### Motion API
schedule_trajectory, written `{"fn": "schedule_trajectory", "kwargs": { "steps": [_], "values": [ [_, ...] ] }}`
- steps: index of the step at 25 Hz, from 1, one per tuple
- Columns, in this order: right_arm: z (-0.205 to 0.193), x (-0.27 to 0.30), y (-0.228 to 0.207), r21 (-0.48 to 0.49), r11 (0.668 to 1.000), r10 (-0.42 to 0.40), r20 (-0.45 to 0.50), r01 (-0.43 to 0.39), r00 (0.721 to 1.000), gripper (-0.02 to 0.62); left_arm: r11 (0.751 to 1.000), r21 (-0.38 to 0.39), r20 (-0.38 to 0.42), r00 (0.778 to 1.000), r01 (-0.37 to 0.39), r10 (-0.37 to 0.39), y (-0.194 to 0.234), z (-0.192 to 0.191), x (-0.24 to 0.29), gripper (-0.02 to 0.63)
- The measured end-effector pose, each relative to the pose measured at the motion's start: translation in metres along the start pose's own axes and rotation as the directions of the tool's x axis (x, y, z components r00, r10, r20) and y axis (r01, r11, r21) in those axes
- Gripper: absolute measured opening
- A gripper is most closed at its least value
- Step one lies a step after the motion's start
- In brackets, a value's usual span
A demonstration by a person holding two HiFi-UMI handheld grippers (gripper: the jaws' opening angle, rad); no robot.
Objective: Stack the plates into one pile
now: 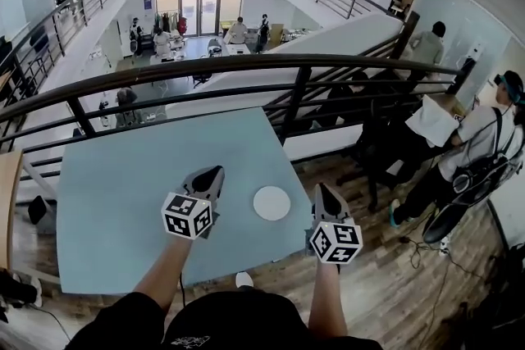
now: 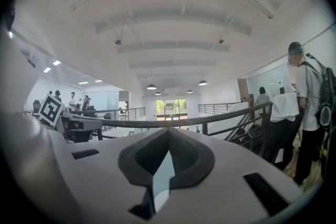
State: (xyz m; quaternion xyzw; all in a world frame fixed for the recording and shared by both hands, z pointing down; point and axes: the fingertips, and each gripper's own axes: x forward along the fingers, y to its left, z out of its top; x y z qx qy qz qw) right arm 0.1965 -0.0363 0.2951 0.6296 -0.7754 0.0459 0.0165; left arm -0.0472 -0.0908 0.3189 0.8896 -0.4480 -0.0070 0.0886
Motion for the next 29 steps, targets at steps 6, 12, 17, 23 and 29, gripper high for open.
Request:
{"fn": "schedule_trajectory", "kwargs": {
  "steps": [6,12,17,23,29],
  "values": [
    [0.001,-0.004,-0.004,-0.007,1.0,-0.007,-0.002,0.007,1.0,0.006,1.0,0.01,0.011,1.0,0.003,-0.003,-0.003,0.004,0.003,0.008],
    [-0.005,0.0,0.001,-0.004,1.0,0.008,-0.015,-0.008,1.0,0.006,0.999,0.032,0.001,1.0,-0.011,0.011,-0.003,0.0,0.001,0.008],
    [-0.008,0.004,0.003,-0.01,1.0,0.027,-0.022,-0.028,0.999,0.006,0.999,0.032,-0.002,1.0,-0.024,0.025,-0.002,-0.003,0.004,0.008],
    [-0.009,0.005,0.005,-0.027,0.999,0.038,-0.028,-0.039,0.999,0.006,0.998,0.039,0.001,0.999,-0.04,0.04,0.0,-0.005,0.001,0.008],
    [-0.006,0.011,0.011,-0.047,0.998,0.042,-0.024,-0.044,0.999,0.006,0.998,0.037,0.013,0.999,-0.042,0.042,0.006,-0.001,0.001,0.008]
  ]
}}
